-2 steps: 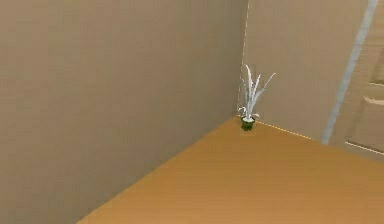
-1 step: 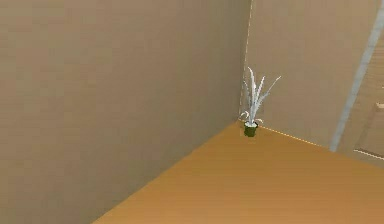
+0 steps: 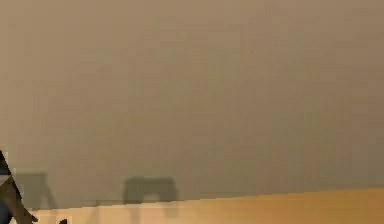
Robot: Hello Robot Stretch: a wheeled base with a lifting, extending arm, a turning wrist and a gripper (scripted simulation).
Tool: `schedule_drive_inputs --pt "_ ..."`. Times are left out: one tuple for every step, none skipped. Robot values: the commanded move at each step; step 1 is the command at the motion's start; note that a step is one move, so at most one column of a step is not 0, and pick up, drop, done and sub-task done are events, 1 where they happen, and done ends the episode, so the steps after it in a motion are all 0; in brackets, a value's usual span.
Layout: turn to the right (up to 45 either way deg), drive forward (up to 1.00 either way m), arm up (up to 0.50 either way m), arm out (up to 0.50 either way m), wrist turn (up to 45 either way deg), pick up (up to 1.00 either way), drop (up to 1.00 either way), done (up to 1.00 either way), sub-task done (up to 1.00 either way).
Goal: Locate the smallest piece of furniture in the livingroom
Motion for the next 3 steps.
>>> schedule_drive_inputs --pt "-45.0 0.00 0.00 0.00 0.0 0.00 0.00 0.00 0.00" --pt "-45.0 0.00 0.00 0.00 0.0 0.00 0.00 0.00 0.00" --pt "-45.0 0.00 0.00 0.00 0.0 0.00 0.00 0.00 0.00"
